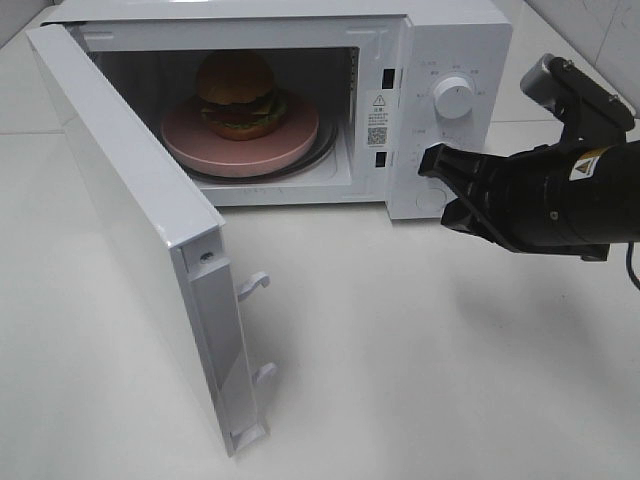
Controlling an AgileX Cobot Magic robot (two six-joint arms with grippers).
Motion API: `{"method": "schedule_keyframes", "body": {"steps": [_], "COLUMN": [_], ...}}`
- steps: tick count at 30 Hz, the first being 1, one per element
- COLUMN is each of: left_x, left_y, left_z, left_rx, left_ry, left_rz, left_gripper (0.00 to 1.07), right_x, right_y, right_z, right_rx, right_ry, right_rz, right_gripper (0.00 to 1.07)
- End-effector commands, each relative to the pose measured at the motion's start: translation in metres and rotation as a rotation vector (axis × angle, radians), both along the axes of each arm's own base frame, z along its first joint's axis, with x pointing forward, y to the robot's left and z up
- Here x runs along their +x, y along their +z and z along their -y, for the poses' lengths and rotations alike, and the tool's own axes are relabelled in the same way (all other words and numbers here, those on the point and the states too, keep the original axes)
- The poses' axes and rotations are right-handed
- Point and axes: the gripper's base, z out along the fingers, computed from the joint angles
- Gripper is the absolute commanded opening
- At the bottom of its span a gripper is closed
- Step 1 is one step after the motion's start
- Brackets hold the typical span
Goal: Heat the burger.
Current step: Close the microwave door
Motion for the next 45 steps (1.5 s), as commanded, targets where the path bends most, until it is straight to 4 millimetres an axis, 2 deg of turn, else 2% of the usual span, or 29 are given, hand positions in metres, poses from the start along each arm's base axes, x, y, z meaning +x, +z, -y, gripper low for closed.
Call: {"method": "schedule_keyframes", "body": {"steps": [1, 6, 8, 10, 11, 13, 14, 15, 16, 17, 18, 19, 20, 21, 24, 31, 36, 37, 38, 43, 45], "left_x": [-0.001, -0.001, -0.001, -0.001, -0.001, -0.001, -0.001, -0.001, -0.001, -0.001, -0.001, -0.001, -0.001, -0.001, -0.001, -0.001, -0.001, -0.001, -0.001, -0.001, -0.001], "left_y": [0.0, 0.0, 0.0, 0.0, 0.0, 0.0, 0.0, 0.0, 0.0, 0.0, 0.0, 0.0, 0.0, 0.0, 0.0, 0.0, 0.0, 0.0, 0.0, 0.0, 0.0], "left_z": [0.0, 0.0, 0.0, 0.0, 0.0, 0.0, 0.0, 0.0, 0.0, 0.0, 0.0, 0.0, 0.0, 0.0, 0.0, 0.0, 0.0, 0.0, 0.0, 0.0, 0.0], "left_rx": [-0.005, -0.005, -0.005, -0.005, -0.005, -0.005, -0.005, -0.005, -0.005, -0.005, -0.005, -0.005, -0.005, -0.005, -0.005, -0.005, -0.005, -0.005, -0.005, -0.005, -0.005], "left_ry": [0.002, 0.002, 0.002, 0.002, 0.002, 0.002, 0.002, 0.002, 0.002, 0.002, 0.002, 0.002, 0.002, 0.002, 0.002, 0.002, 0.002, 0.002, 0.002, 0.002, 0.002], "left_rz": [0.007, 0.007, 0.007, 0.007, 0.007, 0.007, 0.007, 0.007, 0.007, 0.007, 0.007, 0.007, 0.007, 0.007, 0.007, 0.007, 0.007, 0.007, 0.007, 0.007, 0.007], "left_gripper": [0.98, 0.98, 0.98, 0.98, 0.98, 0.98, 0.98, 0.98, 0.98, 0.98, 0.98, 0.98, 0.98, 0.98, 0.98, 0.98, 0.98, 0.98, 0.98, 0.98, 0.98], "right_x": [-0.006, -0.009, -0.01, -0.01, -0.009, -0.008, -0.008, -0.008, -0.008, -0.009, -0.009, -0.01, -0.01, -0.011, -0.015, -0.031, -0.049, -0.049, -0.057, -0.071, -0.082], "right_y": [0.013, 0.031, 0.033, 0.039, 0.045, 0.05, 0.052, 0.052, 0.057, 0.058, 0.058, 0.062, 0.062, 0.065, 0.069, 0.08, 0.106, 0.106, 0.113, 0.123, 0.13], "right_z": [0.001, -0.002, -0.003, -0.003, -0.004, -0.004, -0.003, -0.003, -0.002, -0.001, -0.001, 0.0, 0.0, 0.002, 0.004, 0.011, 0.021, 0.021, 0.025, 0.032, 0.038], "right_rx": [-0.089, -0.19, -0.209, -0.246, -0.28, -0.309, -0.324, -0.324, -0.371, -0.396, -0.396, -0.436, -0.436, -0.465, -0.495, -0.534, -0.514, -0.514, -0.51, -0.509, -0.507], "right_ry": [0.11, 0.25, 0.275, 0.314, 0.343, 0.366, 0.376, 0.376, 0.403, 0.42, 0.42, 0.451, 0.451, 0.468, 0.496, 0.549, 0.527, 0.527, 0.523, 0.519, 0.514], "right_rz": [-0.003, -0.024, -0.041, -0.058, -0.075, -0.092, -0.101, -0.101, -0.116, -0.132, -0.132, -0.151, -0.151, -0.19, -0.254, -0.283, -0.175, -0.175, -0.151, -0.127, -0.104], "right_gripper": [0.03, 0.04, 0.04, 0.07, 0.12, 0.16, 0.27, 0.27, 0.45, 0.53, 0.53, 0.72, 0.72, 0.86, 0.96, 0.94, 0.91, 0.91, 0.9, 0.89, 0.88]}}
